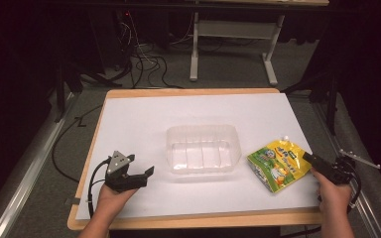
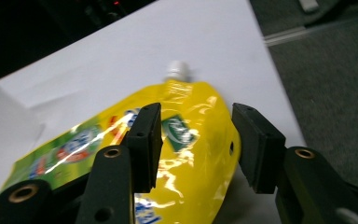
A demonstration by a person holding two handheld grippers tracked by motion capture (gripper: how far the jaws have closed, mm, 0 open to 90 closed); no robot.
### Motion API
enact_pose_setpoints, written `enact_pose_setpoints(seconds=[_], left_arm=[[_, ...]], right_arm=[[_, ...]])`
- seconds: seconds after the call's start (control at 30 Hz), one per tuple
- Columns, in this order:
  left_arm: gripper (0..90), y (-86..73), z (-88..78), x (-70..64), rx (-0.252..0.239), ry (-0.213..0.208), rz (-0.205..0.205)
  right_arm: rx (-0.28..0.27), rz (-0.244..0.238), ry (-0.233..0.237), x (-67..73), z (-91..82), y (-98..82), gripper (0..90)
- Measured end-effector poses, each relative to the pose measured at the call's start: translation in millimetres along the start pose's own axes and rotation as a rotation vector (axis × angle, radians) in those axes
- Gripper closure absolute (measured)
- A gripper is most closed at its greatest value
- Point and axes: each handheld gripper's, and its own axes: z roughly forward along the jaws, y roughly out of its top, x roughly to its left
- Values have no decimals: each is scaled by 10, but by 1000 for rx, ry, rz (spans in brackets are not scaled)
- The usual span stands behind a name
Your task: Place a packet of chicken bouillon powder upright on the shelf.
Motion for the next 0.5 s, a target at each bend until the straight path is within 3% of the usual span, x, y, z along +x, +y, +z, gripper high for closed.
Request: enact_pose_setpoints(seconds=[0.13,0.17,0.23,0.5], left_arm=[[153,1,2,-10,0,-3,7],[153,1,1,-15,1,-5,11],[154,1,1,-19,0,-9,13],[155,14,7,-43,-10,-7,15]], right_arm=[[19,-8,-9,38,55,-7,579],[59,5,-21,25,116,-36,574],[88,14,-30,20,160,-56,571],[128,57,-26,-46,216,-87,604]])
